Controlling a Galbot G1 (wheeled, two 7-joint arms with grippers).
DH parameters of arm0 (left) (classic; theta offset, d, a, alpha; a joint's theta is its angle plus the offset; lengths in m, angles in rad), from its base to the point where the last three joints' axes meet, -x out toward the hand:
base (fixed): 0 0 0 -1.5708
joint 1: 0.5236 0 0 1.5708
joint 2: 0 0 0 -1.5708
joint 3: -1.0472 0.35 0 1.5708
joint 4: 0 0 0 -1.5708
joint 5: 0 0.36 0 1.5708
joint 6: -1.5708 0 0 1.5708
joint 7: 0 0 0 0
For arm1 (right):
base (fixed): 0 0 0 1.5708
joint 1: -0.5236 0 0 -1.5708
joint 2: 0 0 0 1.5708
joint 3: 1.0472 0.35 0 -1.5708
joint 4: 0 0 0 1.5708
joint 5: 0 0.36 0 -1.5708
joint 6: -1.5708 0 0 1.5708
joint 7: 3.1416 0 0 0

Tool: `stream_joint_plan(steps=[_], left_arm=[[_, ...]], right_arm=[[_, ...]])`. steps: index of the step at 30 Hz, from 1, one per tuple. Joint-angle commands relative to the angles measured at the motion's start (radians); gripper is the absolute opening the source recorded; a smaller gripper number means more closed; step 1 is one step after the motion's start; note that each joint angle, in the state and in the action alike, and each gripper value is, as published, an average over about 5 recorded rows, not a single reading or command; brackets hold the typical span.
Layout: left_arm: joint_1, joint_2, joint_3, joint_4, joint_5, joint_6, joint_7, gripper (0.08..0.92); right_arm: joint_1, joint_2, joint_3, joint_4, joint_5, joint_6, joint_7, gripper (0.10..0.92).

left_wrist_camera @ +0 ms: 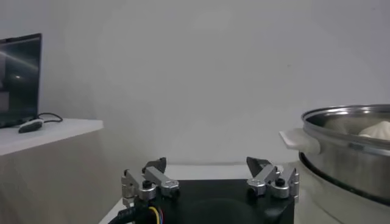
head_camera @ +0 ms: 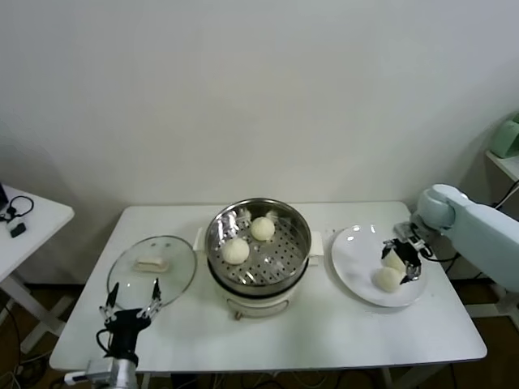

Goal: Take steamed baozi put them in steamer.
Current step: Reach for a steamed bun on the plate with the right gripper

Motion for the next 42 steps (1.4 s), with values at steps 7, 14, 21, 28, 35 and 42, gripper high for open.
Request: stream_joint_plan(steps=[7,14,21,28,35,42], left_arm=[[0.005,0.000,0.000,0.011,0.000,-0.003,-0.001,0.823],[0.004,0.003,-0.001,0.014,0.000,-0.002,-0.001,0.823],[0.003,0.003,-0.002,0.016,0.000,-0.002,-0.001,0.823],[-0.001,0.001,0.000,0.011,0.000,0.003,-0.001,0.823],[-0.001,0.002,0.000,0.012,0.000,0.004,-0.001,0.823],[-0.003,0.005,0.002,0.012,-0.001,0.005,-0.002,0.823]], right_arm=[[-0.085,0.059,0.064,-0.072,-0.104,0.022,0.027,0.823],[-0.089,0.095,0.065,-0.097,-0.113,0.022,0.031,0.823],[-0.090,0.113,0.068,-0.110,-0.123,0.023,0.031,0.823],[-0.091,0.112,0.069,-0.111,-0.126,0.023,0.035,0.776],[-0.092,0.105,0.071,-0.106,-0.126,0.023,0.034,0.733],[-0.090,0.095,0.072,-0.092,-0.121,0.022,0.035,0.697]])
